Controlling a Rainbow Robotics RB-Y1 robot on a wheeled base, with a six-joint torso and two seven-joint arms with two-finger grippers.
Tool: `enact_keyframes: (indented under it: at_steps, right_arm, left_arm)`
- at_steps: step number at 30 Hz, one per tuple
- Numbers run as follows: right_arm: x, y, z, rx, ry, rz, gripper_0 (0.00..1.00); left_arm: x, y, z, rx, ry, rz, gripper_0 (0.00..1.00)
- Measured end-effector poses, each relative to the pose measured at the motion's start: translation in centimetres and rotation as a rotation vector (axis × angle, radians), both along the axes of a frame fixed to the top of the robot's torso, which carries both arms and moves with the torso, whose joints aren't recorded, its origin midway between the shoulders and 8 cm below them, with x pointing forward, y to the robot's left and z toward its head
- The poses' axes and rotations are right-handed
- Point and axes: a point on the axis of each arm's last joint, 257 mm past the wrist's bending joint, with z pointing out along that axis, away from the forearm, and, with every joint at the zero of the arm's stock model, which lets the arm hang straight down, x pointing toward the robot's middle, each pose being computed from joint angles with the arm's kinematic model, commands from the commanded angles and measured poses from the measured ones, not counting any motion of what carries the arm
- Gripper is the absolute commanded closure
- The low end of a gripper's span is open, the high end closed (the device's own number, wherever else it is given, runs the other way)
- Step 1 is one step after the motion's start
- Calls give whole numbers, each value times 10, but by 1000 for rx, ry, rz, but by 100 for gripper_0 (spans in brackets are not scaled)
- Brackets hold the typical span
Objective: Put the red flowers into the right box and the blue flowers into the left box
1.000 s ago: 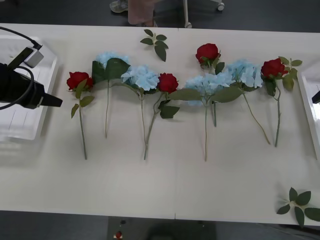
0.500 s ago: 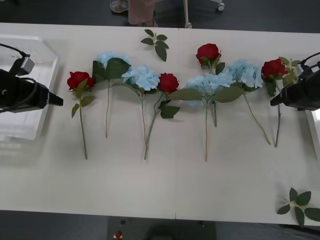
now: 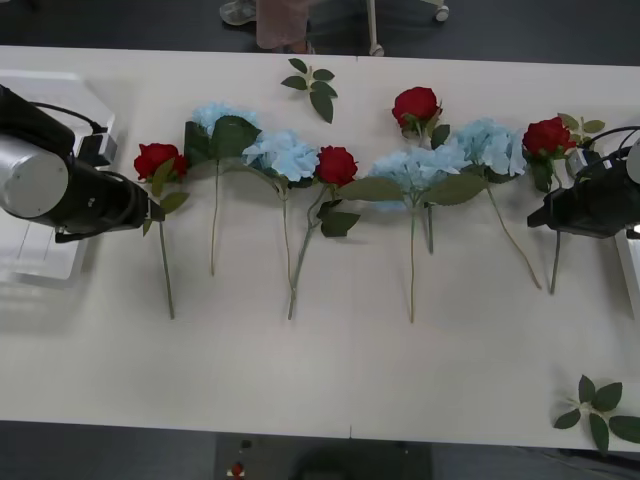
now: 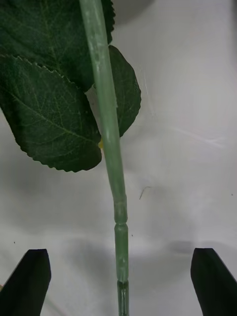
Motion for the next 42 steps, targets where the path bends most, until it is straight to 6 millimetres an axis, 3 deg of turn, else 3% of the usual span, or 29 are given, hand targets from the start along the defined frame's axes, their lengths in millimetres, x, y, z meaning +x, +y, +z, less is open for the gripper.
enact_keyframes:
  at_steps: [1,3,4,12,18,26,29,32,35,39,42]
  right_arm:
    - [0,0,0,0,0,0,40]
    - [1,0,1,-1,-6,-1,86]
    - [4,-1,2,-2,-16,-3,100]
    - [11,-7,5,-33,-51,4,100]
    - [15,-11,7,-56,-69,11,100]
    - [18,-9,11,-46,-74,10,100]
    - [8,-2,21,-6,-16,16,100]
    - [5,-3,48,17,12,46,100]
    - [-1,-17,83,18,41,48,100]
    - [-10,-42,135,3,59,33,100]
    - [-15,-74,165,-88,58,25,100]
  left_arm:
    - [2,-1,-1,16,-5,1,0]
    - [6,-2,-2,43,-17,20,0]
    - [9,-2,-2,52,-25,32,0]
    - [17,3,-6,132,-63,73,0]
    - [32,-1,-24,111,-71,95,0]
    - [49,-12,-37,129,-90,79,0]
    - [50,-16,-37,131,-94,74,0]
    - [49,-16,-38,132,-93,73,0]
    - [48,-16,-40,139,-90,69,0]
    - [41,-14,-52,176,-72,49,0]
    - [37,-12,-60,191,-56,44,0]
